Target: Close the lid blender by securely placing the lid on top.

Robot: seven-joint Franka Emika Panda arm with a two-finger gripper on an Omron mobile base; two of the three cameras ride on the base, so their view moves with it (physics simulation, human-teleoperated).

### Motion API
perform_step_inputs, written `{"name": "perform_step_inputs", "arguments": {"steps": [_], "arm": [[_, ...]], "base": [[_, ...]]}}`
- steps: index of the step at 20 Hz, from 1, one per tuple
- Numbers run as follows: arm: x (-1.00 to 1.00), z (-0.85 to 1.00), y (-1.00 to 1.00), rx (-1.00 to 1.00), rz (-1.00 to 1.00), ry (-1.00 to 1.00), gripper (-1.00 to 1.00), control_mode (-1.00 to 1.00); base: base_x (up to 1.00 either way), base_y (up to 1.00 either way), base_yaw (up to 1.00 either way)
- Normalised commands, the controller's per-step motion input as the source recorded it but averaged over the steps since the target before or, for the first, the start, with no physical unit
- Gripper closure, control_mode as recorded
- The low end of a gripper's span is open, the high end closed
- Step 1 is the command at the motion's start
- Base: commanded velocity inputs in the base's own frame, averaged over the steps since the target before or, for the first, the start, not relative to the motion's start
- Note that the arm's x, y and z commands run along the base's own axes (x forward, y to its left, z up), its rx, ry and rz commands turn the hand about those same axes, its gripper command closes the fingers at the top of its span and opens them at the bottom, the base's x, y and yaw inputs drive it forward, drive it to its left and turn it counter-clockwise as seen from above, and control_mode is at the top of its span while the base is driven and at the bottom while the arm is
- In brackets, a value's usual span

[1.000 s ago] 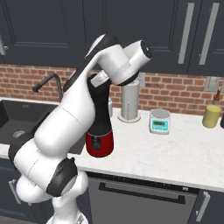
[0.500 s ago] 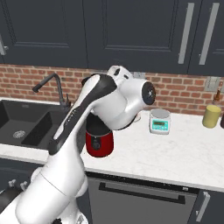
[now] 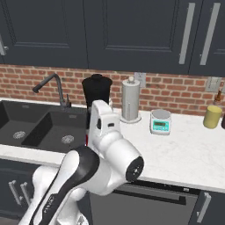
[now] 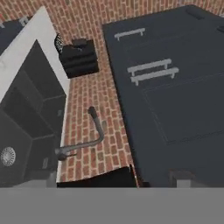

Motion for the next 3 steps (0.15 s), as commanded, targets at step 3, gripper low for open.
{"name": "perform_step_inputs", "arguments": {"steps": [3], "arm": [[-1.0,0.1,0.22,-0.33,0.02,-0.92,-1.0,-1.0]], "base": [[0.0,0.0,0.0]]}}
